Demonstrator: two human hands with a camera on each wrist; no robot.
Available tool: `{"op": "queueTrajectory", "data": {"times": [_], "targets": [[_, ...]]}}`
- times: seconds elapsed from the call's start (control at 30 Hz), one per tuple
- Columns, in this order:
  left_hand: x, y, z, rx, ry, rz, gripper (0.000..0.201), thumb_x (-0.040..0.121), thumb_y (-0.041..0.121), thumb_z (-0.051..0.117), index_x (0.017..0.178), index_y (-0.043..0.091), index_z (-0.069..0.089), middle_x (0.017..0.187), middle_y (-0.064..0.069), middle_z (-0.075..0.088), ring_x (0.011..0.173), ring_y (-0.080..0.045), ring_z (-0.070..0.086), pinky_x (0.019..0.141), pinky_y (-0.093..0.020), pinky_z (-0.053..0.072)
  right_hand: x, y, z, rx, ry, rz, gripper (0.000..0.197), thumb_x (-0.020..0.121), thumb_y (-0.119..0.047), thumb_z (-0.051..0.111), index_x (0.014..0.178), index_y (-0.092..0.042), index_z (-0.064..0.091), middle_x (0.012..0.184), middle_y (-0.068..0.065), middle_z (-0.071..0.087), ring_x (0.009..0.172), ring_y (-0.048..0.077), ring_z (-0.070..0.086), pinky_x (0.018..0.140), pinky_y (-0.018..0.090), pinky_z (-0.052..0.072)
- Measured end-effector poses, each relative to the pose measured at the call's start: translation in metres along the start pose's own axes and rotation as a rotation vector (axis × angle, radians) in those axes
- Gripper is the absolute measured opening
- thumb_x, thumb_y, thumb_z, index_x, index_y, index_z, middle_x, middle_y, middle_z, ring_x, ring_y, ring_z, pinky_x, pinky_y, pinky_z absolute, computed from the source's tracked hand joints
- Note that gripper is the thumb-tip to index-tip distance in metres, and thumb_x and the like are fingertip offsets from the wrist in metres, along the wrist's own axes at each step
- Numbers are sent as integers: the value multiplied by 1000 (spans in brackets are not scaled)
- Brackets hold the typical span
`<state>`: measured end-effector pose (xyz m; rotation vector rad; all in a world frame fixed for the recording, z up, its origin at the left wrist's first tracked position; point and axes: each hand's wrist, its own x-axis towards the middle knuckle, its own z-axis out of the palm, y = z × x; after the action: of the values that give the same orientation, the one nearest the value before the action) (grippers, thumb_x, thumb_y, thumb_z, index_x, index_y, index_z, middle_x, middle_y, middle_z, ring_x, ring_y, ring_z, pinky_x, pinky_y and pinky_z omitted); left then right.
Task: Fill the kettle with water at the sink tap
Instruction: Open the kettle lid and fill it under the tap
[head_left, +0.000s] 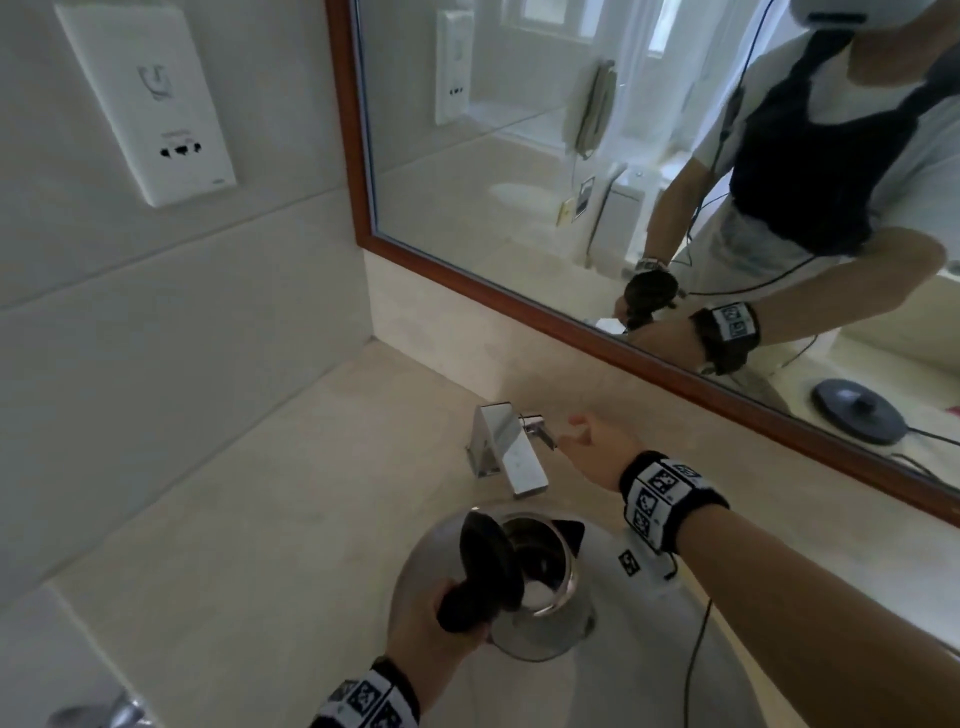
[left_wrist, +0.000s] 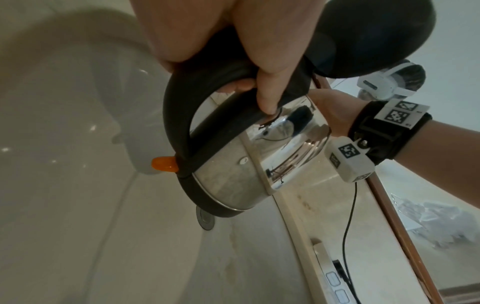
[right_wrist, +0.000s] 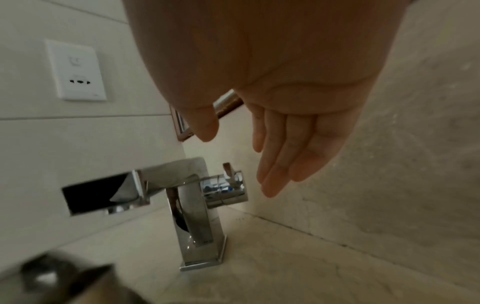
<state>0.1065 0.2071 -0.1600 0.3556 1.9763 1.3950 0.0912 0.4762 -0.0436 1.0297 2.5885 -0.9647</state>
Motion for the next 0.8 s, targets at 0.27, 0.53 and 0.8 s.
{"op": "queueTrajectory", "data": {"times": [0.27, 0.53, 0.8], "targets": [[10, 24, 6, -273, 22, -79, 27, 79, -3, 69, 63, 19, 69, 65, -8, 66, 63, -25, 61, 61, -33, 51, 24, -16, 25, -174, -16, -126, 35, 93, -30, 46, 122, -12, 55, 118, 14, 66, 104, 34, 63, 88, 40, 52], [18, 15, 11, -309, 22, -21, 25, 71, 12, 66, 93, 2, 66, 76, -26, 66, 60, -31, 59, 59, -37, 51, 29, -15, 27, -316, 41, -153, 33, 96, -19, 38, 116, -9, 63, 115, 15, 68, 104, 32, 63, 87, 35, 49], [21, 14, 8, -247, -4, -44, 7, 78, -5, 62, 82, 1, 62, 72, -20, 64, 61, -30, 58, 60, -34, 49, 29, -17, 25, -373, 18, -149, 33, 98, -18, 36, 119, -8, 61, 121, 16, 65, 108, 33, 61, 87, 33, 47]]}}
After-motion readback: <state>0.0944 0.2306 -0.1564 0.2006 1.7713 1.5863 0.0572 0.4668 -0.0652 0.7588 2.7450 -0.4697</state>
